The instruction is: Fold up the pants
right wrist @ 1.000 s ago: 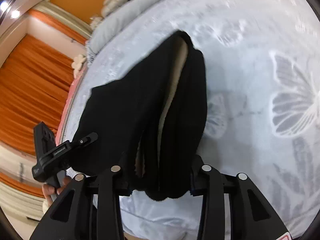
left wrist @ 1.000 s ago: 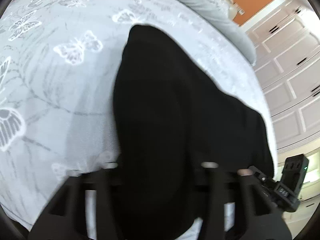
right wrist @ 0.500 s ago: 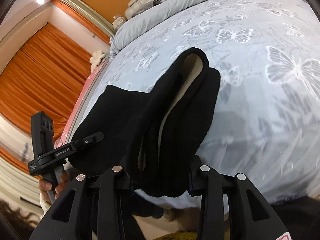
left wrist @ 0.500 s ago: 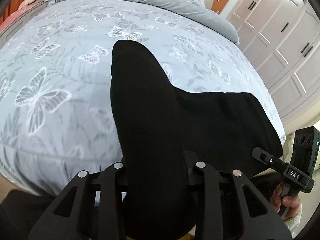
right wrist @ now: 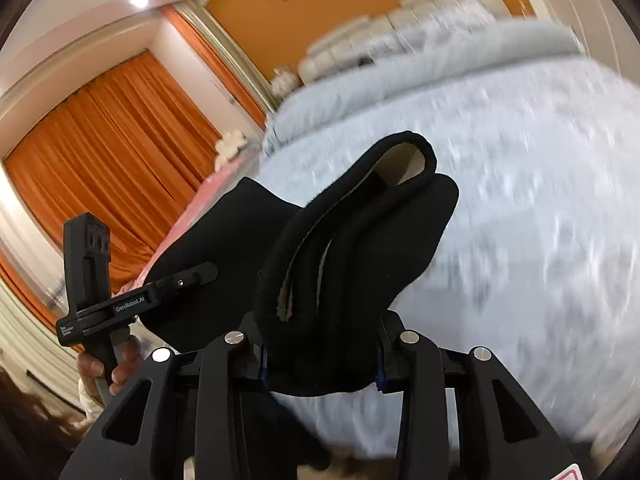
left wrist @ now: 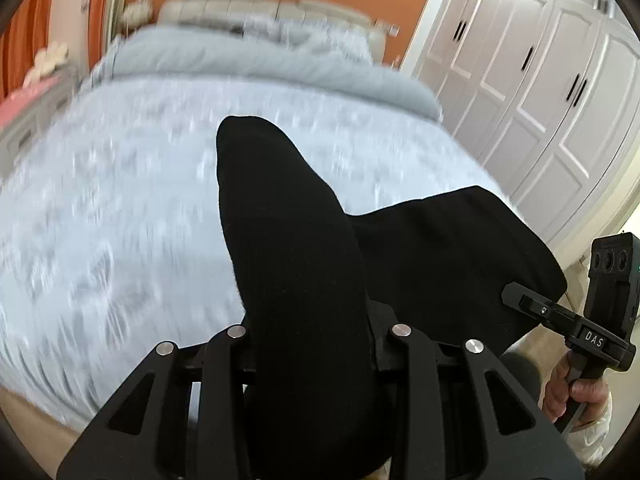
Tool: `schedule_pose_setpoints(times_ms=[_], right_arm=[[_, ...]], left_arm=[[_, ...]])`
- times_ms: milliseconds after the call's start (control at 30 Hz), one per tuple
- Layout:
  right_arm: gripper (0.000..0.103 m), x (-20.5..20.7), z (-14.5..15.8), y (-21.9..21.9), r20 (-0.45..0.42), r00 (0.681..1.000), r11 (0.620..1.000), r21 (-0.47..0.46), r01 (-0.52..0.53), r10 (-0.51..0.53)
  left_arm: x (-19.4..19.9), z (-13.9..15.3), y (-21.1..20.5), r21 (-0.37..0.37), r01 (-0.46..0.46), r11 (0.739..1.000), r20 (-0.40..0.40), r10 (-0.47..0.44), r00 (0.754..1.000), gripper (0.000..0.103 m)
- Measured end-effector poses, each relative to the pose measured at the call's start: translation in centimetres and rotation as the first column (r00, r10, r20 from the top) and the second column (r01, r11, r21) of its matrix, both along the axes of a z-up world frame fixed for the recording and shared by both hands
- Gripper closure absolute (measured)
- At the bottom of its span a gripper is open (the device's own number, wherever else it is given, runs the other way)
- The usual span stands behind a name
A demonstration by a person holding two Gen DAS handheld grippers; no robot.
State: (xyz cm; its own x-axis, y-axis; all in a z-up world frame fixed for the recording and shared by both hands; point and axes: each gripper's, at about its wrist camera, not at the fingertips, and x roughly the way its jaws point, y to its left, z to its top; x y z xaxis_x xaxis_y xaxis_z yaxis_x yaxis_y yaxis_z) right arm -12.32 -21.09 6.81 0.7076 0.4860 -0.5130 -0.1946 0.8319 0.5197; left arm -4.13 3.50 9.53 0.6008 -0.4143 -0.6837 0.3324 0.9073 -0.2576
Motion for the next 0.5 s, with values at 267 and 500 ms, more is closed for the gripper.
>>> schedule_pose_setpoints(times_ms=[267, 500], right_arm=[[0.068, 11.7, 7.0, -2.6, 0.195, 0.980, 0.999, -0.021, 0.039, -0.034], [0.068, 26.2, 4.6, -5.9, 0.177, 0.983, 0.998, 0.026, 0.052, -0.056]], left_arm=[[11.2, 6.5, -1.7, -0.052, -0.011, 0.999, 0.190, 0.020, 0.982, 0.070], [24.5, 4.1, -3.2, -0.036, -0.071, 0.997, 0.255, 0.078, 0.964, 0.069]])
